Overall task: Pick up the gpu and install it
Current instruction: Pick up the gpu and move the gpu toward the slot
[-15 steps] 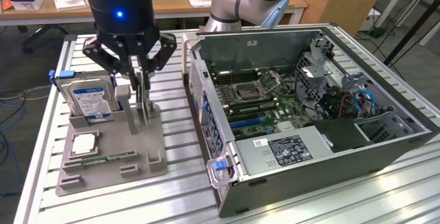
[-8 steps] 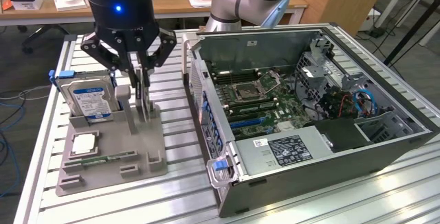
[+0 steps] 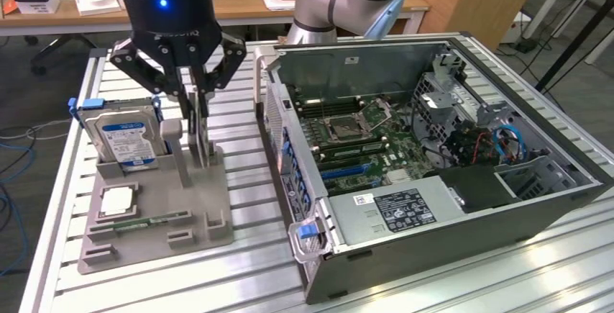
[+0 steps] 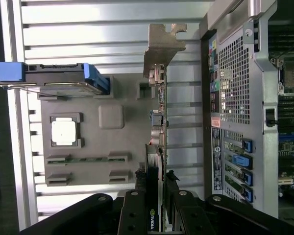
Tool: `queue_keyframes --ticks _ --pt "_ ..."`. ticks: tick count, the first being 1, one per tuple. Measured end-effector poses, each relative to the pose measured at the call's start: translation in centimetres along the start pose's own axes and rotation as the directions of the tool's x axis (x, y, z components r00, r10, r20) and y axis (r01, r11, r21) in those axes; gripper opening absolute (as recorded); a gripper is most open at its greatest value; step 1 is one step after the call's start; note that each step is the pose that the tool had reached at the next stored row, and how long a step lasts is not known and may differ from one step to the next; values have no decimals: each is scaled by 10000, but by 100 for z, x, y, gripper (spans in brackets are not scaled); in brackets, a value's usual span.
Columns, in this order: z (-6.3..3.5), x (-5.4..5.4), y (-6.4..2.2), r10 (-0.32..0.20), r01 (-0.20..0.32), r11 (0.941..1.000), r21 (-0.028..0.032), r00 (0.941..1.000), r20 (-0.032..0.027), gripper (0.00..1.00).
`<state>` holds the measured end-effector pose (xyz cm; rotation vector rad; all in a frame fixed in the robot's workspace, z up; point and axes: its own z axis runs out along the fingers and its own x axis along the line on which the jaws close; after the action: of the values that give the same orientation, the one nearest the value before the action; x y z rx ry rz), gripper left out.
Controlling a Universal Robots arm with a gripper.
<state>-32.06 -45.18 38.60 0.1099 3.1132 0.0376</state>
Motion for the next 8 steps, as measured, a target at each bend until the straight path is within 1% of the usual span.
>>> queue_keyframes --ticks 8 --pt "-75 -2 2 -1 1 10000 25 10000 2 26"
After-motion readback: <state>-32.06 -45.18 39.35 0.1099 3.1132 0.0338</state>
